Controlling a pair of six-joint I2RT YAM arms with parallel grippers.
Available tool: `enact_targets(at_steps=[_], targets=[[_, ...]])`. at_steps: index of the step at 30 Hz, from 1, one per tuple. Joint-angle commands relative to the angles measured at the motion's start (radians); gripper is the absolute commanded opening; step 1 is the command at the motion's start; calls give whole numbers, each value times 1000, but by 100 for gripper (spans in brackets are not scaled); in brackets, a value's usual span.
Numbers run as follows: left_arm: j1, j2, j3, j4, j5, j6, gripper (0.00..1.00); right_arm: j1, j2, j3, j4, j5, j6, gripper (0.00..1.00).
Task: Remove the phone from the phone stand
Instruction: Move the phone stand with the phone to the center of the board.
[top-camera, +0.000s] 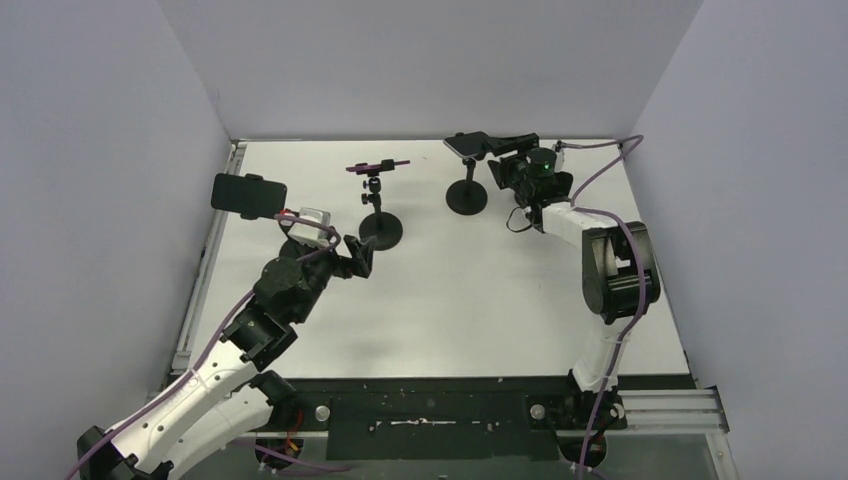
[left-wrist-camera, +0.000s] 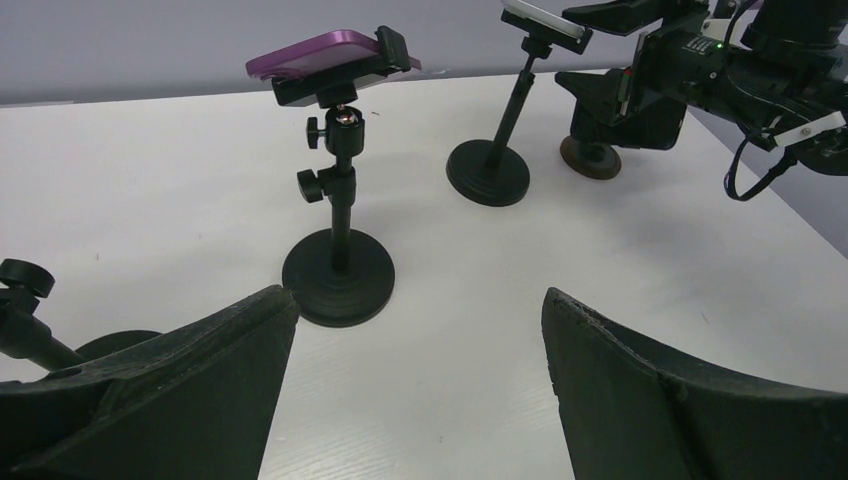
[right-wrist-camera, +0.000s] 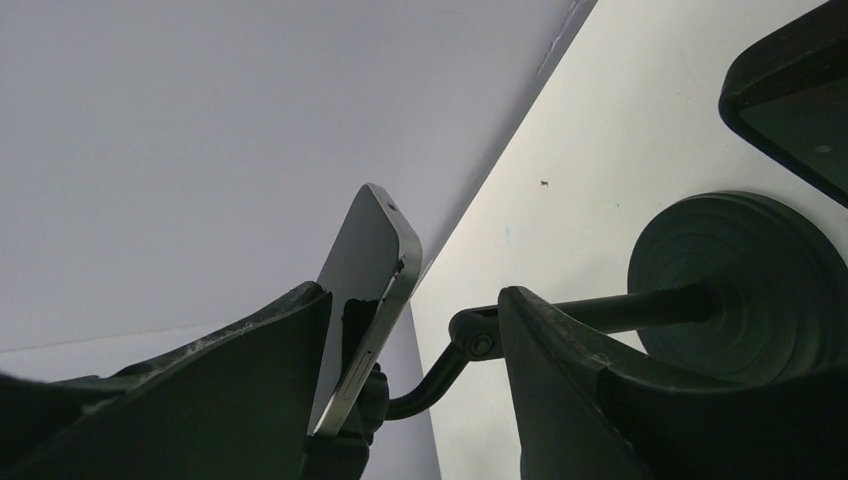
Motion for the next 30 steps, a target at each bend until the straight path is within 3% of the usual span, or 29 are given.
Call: enact_targets(at_steps=[1,6,18,30], targets=[[-4,7,14,25,-12,23,90,-6,22,55,123,-8,49,61],[-4,19,14,25,-13,27,90,-3,55,58,198,-16,89,49],[-5,41,14,31,-3,27,90,12,78,24,317,-29,143,33],[-5,34,18,23,7,26,89,19,35,-8,366,-61,164,0]])
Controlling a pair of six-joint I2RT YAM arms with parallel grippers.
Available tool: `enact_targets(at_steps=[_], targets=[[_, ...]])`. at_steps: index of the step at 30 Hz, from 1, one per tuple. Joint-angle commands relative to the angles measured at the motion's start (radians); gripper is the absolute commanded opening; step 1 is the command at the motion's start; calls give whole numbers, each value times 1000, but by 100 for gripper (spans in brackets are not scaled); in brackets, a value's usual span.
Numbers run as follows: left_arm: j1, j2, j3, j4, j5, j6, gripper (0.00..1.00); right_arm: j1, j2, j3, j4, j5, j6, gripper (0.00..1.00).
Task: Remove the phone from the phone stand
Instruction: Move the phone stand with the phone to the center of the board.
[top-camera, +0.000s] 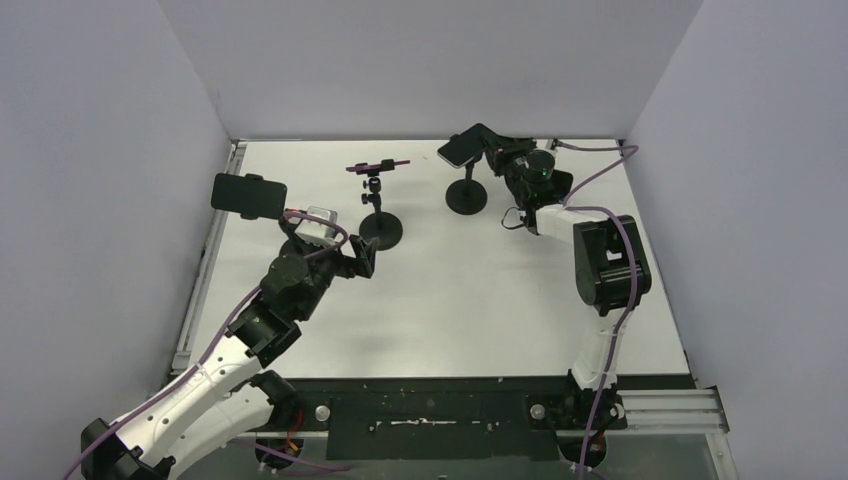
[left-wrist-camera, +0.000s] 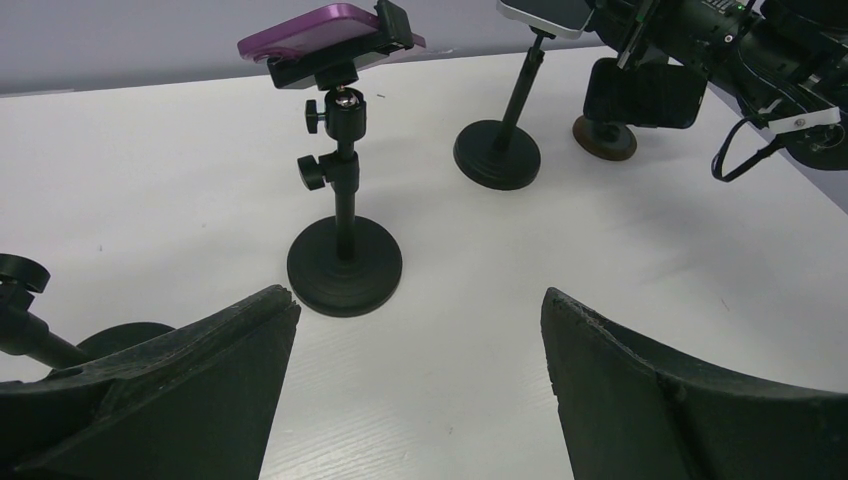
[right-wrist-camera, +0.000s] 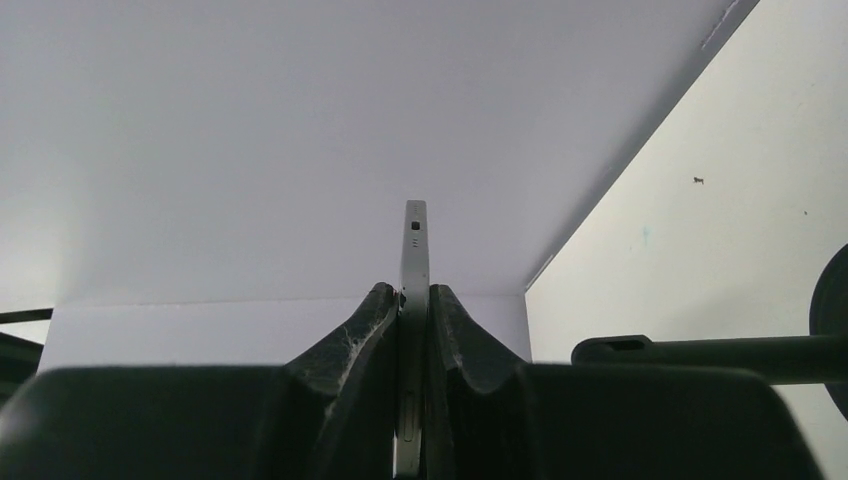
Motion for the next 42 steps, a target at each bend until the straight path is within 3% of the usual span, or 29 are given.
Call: enact_targets(at_steps=[1,16,27,34,37,42], targets=[[-5,-9,17,24,9,10,89,10,-57,-18,67,-21,-9,0],[-5,-46,17,28,14,11,88,21,-279,-174,68,-110,-50,0],[-5,-79,7,43,52,4,87,32,-544,-351,-29,-221,-144,0],[-5,-51,42,83,240,-195,91,35,-664,-472,-21,-345,-220,0],[-5,-22,96,56,293,-282,97,35,-714,-520,-20,-384,-223,0],[-5,11,142,48,373,-430,97,41,-781,-592,7,-405,-194,0]])
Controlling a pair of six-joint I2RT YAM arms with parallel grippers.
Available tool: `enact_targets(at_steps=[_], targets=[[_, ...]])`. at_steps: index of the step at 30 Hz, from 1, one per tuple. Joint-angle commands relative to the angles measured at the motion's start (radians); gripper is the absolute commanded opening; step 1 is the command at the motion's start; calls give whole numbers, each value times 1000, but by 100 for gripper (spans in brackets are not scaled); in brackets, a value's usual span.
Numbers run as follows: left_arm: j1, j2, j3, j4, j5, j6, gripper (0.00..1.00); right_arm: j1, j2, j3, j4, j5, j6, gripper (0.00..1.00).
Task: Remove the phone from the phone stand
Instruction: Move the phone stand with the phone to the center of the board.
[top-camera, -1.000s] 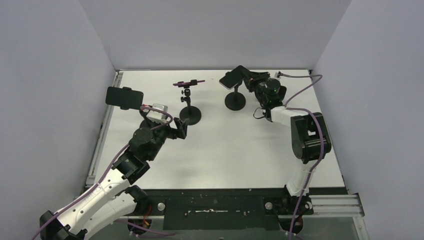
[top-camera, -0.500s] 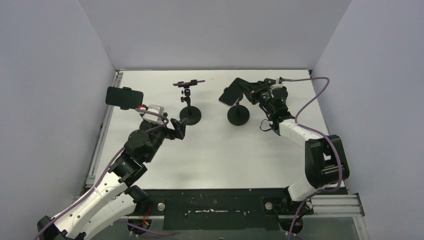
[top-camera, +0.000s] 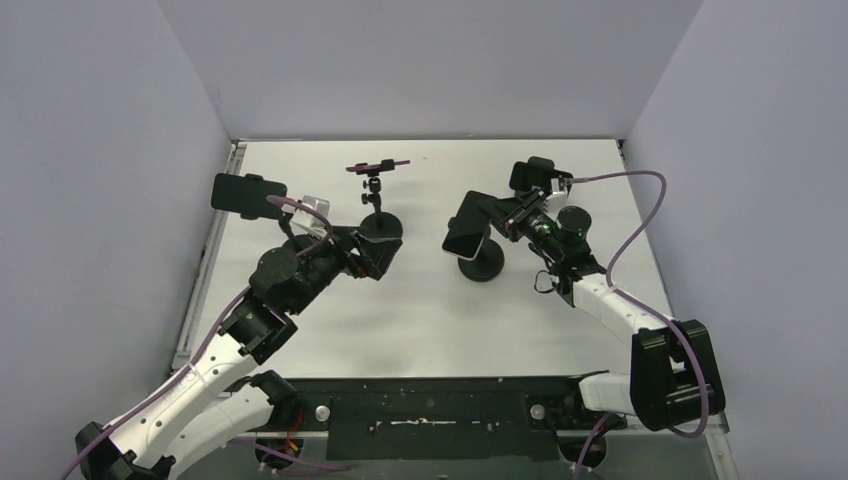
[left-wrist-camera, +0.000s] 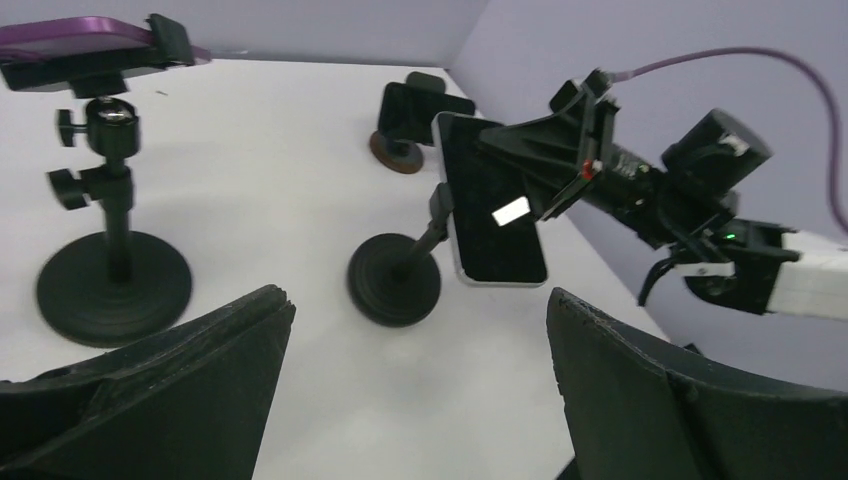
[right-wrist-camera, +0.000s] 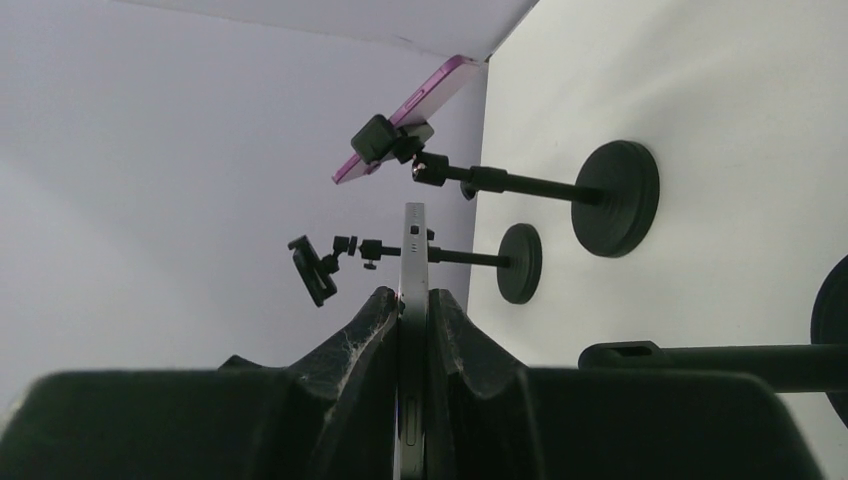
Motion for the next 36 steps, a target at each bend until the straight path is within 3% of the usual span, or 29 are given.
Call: enact_targets(at_steps=[1,7,13,23,26,36], targets=[[-6,26,70,62,137,-199,97,11,-107,-29,175,-47,45,0],[-6,150,-12,326,291,-427,97,33,-147,-119,290,35,127,0],[-17,248,-29,457,309,-530,94,75,-182,-185,339,144,166,0],[-67,333,-38,499,277,-601,87,175,-151,-288,547,343,205,0],[-80,345,-46,475,254,-606,82,183,-130,-315,603,371,213,0],[-92,336,-70,401,183,-609,81,185,-85,-347,647,405,226,0]])
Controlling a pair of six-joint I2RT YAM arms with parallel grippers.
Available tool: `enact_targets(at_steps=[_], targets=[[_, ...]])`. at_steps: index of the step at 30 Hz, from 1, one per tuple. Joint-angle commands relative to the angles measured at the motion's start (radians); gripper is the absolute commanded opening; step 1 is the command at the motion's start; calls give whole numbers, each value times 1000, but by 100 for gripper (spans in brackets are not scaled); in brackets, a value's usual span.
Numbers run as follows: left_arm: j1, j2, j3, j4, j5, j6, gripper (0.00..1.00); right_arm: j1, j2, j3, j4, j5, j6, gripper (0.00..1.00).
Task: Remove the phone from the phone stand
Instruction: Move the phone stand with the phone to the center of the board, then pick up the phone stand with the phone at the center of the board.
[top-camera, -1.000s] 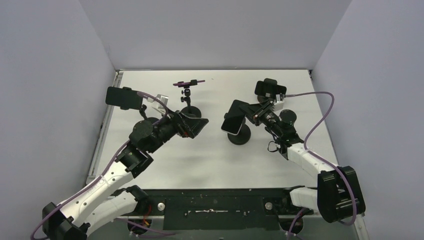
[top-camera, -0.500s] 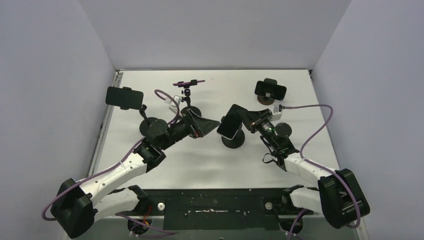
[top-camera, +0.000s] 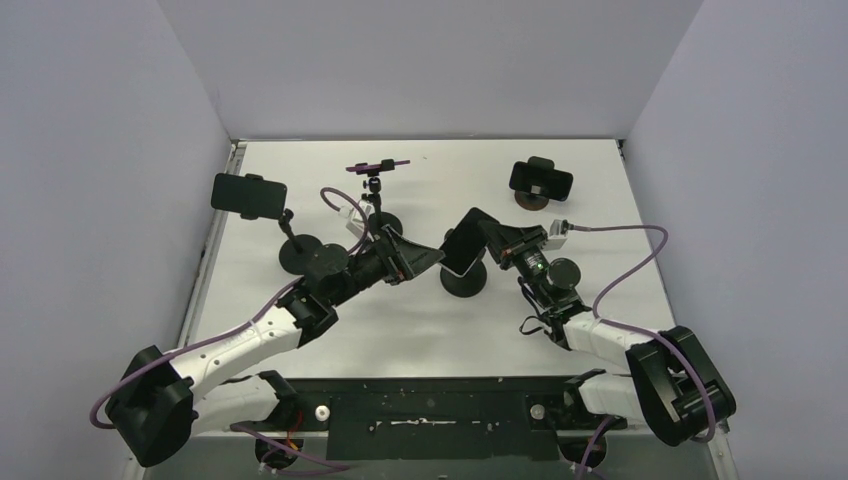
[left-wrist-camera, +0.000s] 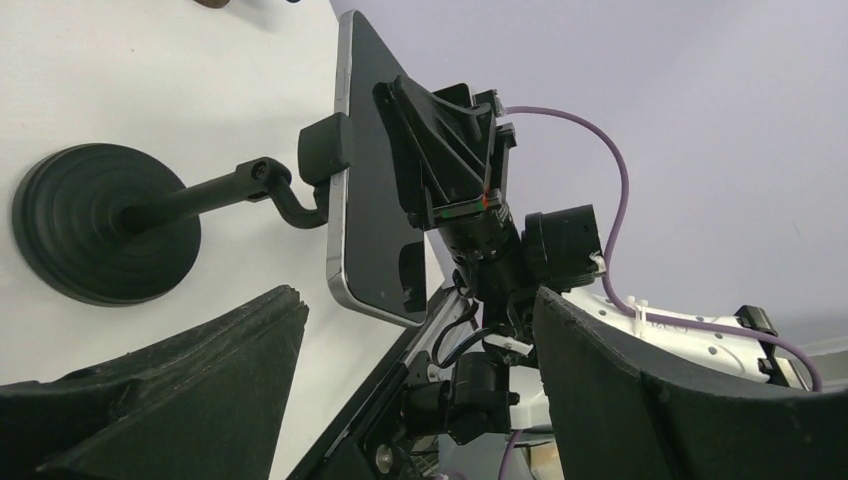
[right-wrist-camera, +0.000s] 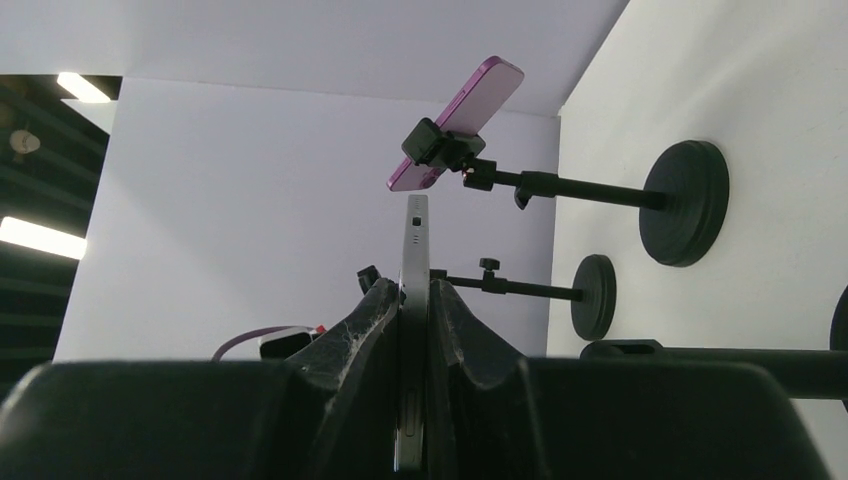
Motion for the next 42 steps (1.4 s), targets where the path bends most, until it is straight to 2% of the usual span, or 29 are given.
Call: enact_targets(at_steps=[1,6,19,36,42], targets=[[-10,6,9,8,-26,-12,81,10,10,10,207,60,26,0],[-23,67,29,50,-2,-25,77,9,40,2,217,92,28,0],[-25,172,80,184,47,-69,55,24,92,-11,235,121,26,0],[-25,236,129,221,58,-55,30,52,122,-29,256,108,26,0],[-25,251,123,269,39,-52,27,64,126,-39,272,119,43,0]])
